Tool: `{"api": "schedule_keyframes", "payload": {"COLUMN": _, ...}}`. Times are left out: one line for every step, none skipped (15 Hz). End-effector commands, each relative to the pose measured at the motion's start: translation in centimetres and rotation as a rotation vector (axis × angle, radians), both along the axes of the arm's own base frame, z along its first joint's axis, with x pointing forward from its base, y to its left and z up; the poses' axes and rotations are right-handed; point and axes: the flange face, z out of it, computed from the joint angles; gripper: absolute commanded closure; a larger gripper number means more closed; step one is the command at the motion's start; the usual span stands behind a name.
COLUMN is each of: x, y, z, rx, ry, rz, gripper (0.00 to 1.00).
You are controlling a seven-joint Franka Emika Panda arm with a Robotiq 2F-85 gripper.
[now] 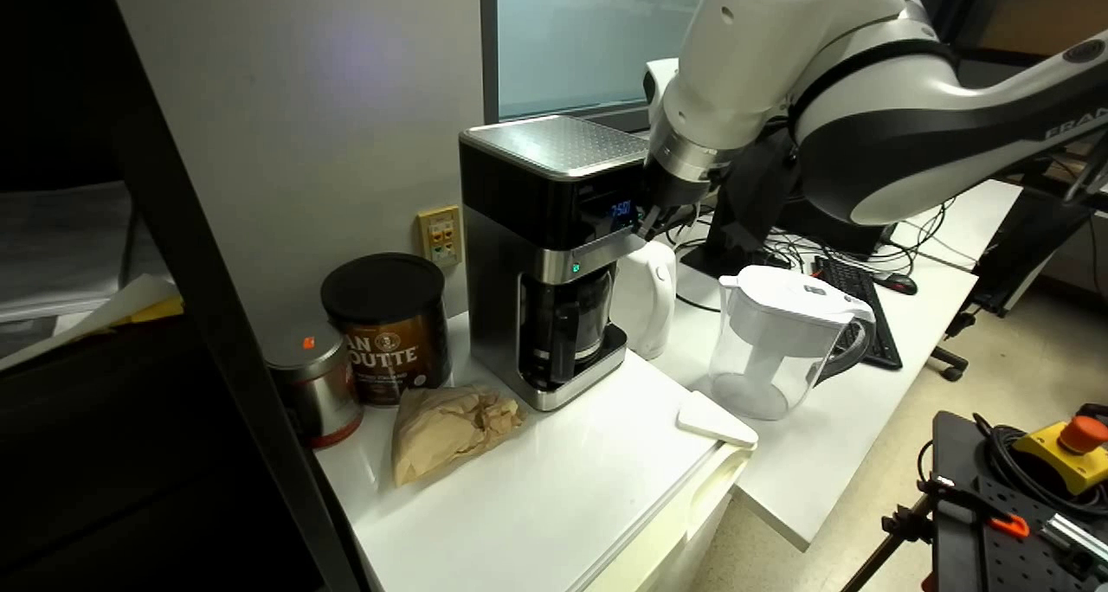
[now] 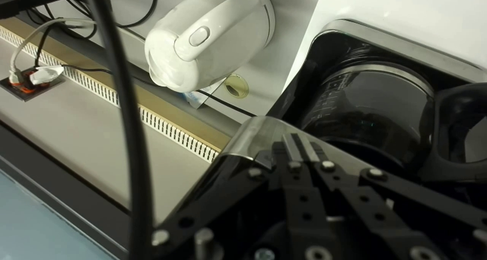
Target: Press a button on the coffee maker
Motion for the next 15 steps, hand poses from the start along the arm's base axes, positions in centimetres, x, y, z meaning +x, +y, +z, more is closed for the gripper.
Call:
{"api": "schedule_keyframes", "payload": {"x": 1.4, "y": 0.6, "z": -0.6, "rx": -0.003, "ry": -0.022, "rz": 0.01, "gripper": 1.0}}
{"api": "schedule_keyframes", "payload": {"x": 1.4, "y": 0.7, "z": -0.6, "rx": -0.003, "ry": -0.02, "rz": 0.012, "gripper": 1.0}}
{"api": "schedule_keyframes", "payload": {"x": 1.4, "y": 0.7, "z": -0.8, "rx": -0.002, "ry": -0.018, "rz": 0.014, "gripper": 1.0}}
{"api": "schedule_keyframes", "payload": {"x": 1.4, "y": 0.8, "z": -0.9, "rx": -0.002, "ry": -0.017, "rz": 0.016, "gripper": 1.0}}
{"api": "schedule_keyframes", "payload": {"x": 1.5, "y": 0.8, "z": -0.9, "rx": -0.002, "ry": -0.017, "rz": 0.018, "gripper": 1.0}}
{"api": "schedule_keyframes", "payload": {"x": 1.5, "y": 0.8, "z": -1.0, "rx": -0.002, "ry": -0.016, "rz": 0.018, "gripper": 1.0}}
{"api": "schedule_keyframes", "payload": {"x": 1.4, "y": 0.8, "z": -0.9, "rx": -0.001, "ry": -0.017, "rz": 0.019, "gripper": 1.0}}
{"api": "schedule_keyframes", "payload": {"x": 1.3, "y": 0.8, "z": -0.9, "rx": 0.0, "ry": -0.017, "rz": 0.02, "gripper": 1.0}}
{"api": "schedule_keyframes", "payload": {"x": 0.8, "y": 0.9, "z": -0.9, "rx": -0.006, "ry": -0.01, "rz": 0.029, "gripper": 1.0}}
{"api": "schedule_keyframes", "payload": {"x": 0.5, "y": 0.9, "z": -0.9, "rx": -0.013, "ry": -0.001, "rz": 0.032, "gripper": 1.0}}
{"api": "schedule_keyframes", "payload": {"x": -0.4, "y": 1.1, "z": -1.1, "rx": -0.036, "ry": 0.027, "rz": 0.043, "gripper": 1.0}}
{"api": "schedule_keyframes", "payload": {"x": -0.8, "y": 1.2, "z": -1.1, "rx": -0.053, "ry": 0.043, "rz": 0.053, "gripper": 1.0}}
{"api": "schedule_keyframes", "payload": {"x": -1.8, "y": 1.4, "z": -1.2, "rx": -0.082, "ry": 0.06, "rz": 0.075, "gripper": 1.0}}
{"api": "schedule_keyframes", "payload": {"x": -2.6, "y": 1.6, "z": -1.4, "rx": -0.104, "ry": 0.076, "rz": 0.094, "gripper": 1.0}}
{"api": "schedule_keyframes", "payload": {"x": -3.7, "y": 1.8, "z": -1.5, "rx": -0.138, "ry": 0.088, "rz": 0.112, "gripper": 1.0}}
